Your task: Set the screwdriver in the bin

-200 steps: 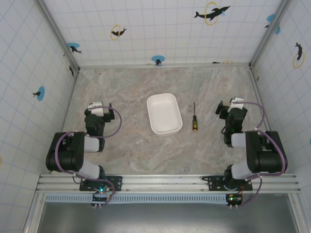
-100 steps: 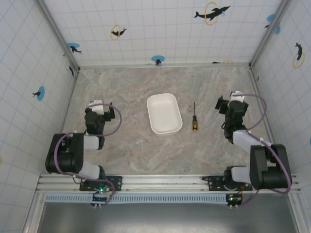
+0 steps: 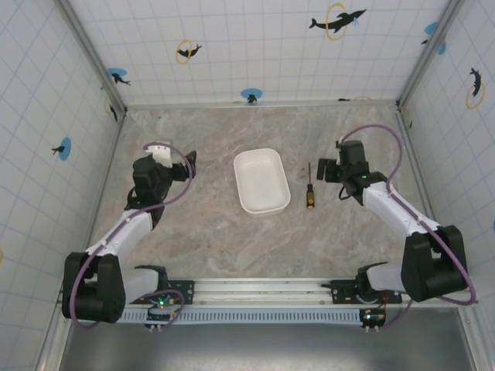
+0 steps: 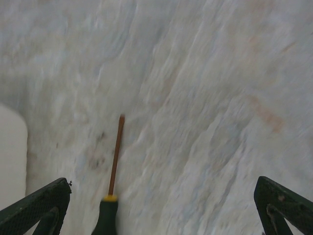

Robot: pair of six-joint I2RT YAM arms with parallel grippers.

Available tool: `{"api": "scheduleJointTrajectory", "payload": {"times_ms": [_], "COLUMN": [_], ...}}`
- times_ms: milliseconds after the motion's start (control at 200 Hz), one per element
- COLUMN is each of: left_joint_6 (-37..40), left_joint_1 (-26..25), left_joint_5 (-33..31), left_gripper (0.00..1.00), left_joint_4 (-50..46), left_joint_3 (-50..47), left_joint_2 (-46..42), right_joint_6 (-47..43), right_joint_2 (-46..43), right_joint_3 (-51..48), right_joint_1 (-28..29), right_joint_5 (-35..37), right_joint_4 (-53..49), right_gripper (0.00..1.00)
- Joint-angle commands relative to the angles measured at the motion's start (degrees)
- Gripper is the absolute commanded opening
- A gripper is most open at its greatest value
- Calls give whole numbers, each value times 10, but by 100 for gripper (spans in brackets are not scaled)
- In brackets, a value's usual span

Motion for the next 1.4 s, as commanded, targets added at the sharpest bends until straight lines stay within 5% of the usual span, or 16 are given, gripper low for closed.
{"api": "scheduleJointTrajectory", "payload": {"times_ms": [0,621,1396], "left_joint_6": [-54,-93,-99], "left_joint_1": [-21,-77,-85], "left_joint_5": [41,45,29], "left_gripper": [98,98,98], "left_joint_4": [-67,-41,-55], "left_joint_3": [-6,-36,-32], "left_joint_2": [-8,23,17], "right_joint_6": [43,74,69], "right_joint_2": [19,108,172], "right_joint_3": [10,25,47], "right_joint_1": [15,83,107], "right_joint_5": [-59,-36,-12], "right_joint_4": [-71,-66,-83], "right_gripper": [99,70,53]}}
